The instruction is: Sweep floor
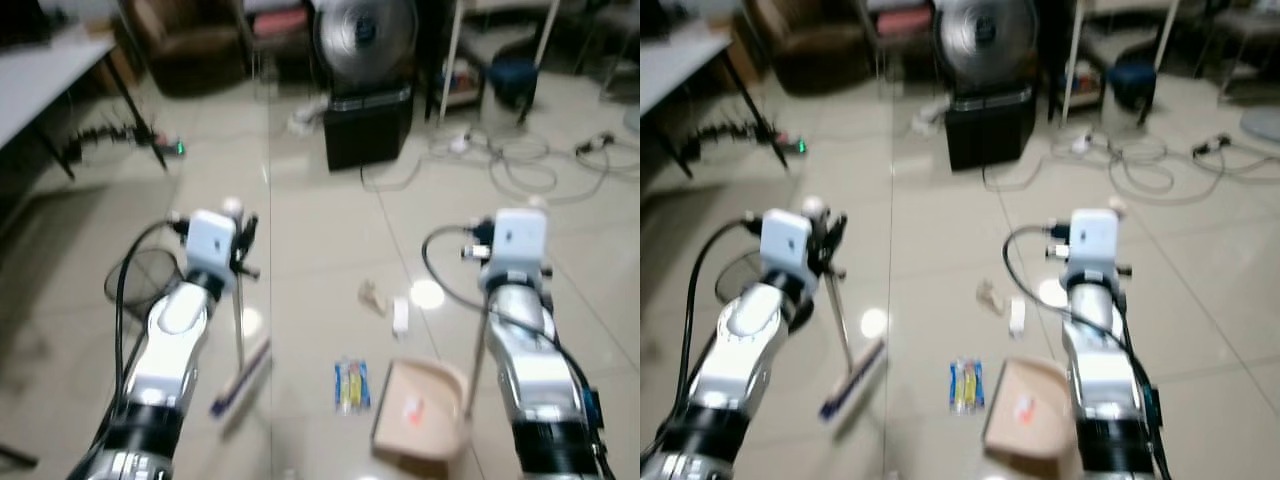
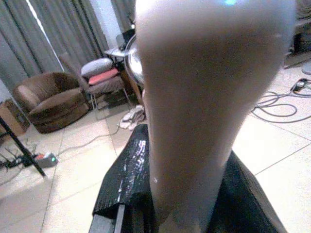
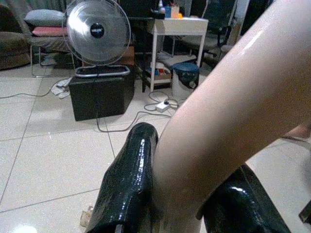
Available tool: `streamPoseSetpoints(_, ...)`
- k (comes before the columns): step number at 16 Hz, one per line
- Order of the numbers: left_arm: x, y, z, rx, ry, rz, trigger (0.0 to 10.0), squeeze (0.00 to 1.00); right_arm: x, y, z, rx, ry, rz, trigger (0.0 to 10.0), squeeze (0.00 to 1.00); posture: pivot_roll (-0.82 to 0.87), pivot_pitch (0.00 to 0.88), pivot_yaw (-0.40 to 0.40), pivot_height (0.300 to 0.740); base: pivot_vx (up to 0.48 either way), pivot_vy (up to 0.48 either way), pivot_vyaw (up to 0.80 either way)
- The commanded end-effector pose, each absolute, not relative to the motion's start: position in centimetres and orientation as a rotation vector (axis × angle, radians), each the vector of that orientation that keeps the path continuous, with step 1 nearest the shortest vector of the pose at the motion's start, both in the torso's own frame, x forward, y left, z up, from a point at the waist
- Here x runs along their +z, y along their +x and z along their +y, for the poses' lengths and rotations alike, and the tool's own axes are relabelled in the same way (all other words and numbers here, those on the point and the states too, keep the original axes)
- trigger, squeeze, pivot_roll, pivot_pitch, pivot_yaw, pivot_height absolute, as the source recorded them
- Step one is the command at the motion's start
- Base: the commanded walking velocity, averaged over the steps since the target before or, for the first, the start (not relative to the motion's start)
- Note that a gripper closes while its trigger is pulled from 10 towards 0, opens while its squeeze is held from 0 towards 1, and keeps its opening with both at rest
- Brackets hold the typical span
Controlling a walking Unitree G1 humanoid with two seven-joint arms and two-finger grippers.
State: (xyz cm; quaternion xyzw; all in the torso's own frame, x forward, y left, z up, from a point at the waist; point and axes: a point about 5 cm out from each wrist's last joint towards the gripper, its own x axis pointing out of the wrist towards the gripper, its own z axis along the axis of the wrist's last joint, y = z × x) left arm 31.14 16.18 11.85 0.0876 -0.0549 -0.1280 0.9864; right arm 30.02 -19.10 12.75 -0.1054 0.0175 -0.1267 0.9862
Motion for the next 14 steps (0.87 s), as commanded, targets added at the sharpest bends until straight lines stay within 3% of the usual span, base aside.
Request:
streamPoseSetpoints(1, 13.2, 31.5, 16.1, -0.26, 0.186, -0.169, 10.0, 0.0, 13.5, 30.2, -19.5, -0.266, -0.24, 0.008, 10.0, 0.0, -0.02, 0.0, 0.117, 0.74, 0.33, 0.0, 0.0)
streamPoseSetpoints(9, 13.0, 31.4, 16.3, -0.239, 0.169, -0.162, 10.0, 0.0, 13.6, 30.8, -19.4, -0.239, -0.264, 0.008, 10.0, 0.0, 0.0, 0.005, 0.067, 0.74, 0.327, 0.0, 0.0)
streamPoseSetpoints(14, 13.7, 30.9, 17.6, -0.155, 0.174, -0.194, 10.0, 0.0, 13.0, 31.6, -18.2, -0.15, -0.257, 0.029, 10.0, 0.0, 0.08, 0.021, -0.075, 0.74, 0.327, 0.0, 0.0)
